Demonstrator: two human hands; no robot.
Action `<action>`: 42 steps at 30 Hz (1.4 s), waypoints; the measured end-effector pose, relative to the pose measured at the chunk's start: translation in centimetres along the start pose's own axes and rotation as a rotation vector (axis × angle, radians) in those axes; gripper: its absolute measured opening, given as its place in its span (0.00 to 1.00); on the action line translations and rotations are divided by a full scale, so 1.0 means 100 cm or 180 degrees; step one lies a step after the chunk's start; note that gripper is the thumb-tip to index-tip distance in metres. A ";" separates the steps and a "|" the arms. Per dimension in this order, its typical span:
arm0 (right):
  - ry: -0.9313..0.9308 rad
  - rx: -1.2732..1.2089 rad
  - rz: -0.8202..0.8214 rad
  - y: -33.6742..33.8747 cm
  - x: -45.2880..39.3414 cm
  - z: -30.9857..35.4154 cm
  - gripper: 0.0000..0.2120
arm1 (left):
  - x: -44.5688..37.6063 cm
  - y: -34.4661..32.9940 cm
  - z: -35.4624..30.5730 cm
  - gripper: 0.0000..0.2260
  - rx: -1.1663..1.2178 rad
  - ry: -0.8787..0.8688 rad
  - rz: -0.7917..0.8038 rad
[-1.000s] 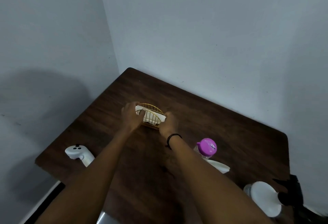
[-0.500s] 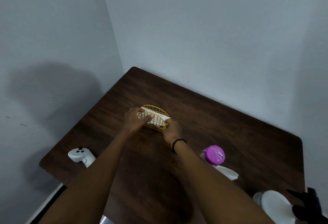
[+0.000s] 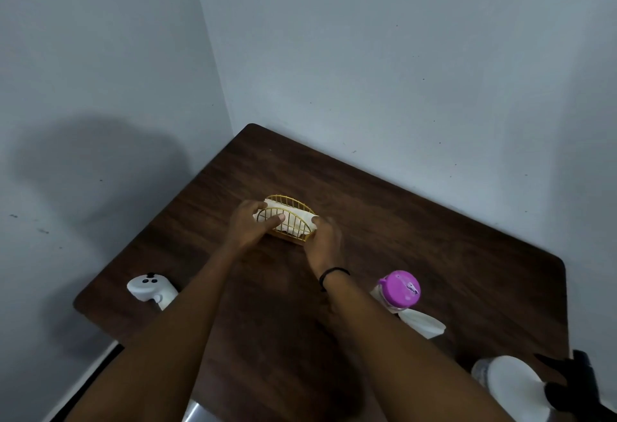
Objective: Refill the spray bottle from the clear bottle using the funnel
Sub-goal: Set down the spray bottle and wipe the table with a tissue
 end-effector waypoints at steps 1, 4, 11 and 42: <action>0.0036 -0.0052 -0.0097 0.003 0.001 0.002 0.17 | 0.001 0.001 0.000 0.29 0.0004 -0.0019 -0.0024; 0.0159 -0.0163 -0.0365 0.009 0.002 0.011 0.15 | 0.003 0.003 -0.003 0.27 0.0030 -0.0111 -0.0112; 0.0158 -0.0894 -0.1128 0.039 0.005 0.022 0.04 | 0.017 0.010 -0.030 0.28 -0.0482 -0.0895 -0.0356; -0.0338 -0.3134 -0.1400 0.226 0.093 -0.003 0.02 | 0.148 -0.010 -0.214 0.10 -0.0556 -0.3191 -0.0874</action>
Point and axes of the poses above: each hand's wrist, its own x-axis away from the middle knuckle, its own y-axis out of the back of the hand, z = x × y, the point moved 7 cm from there along -x, towards the middle knuckle
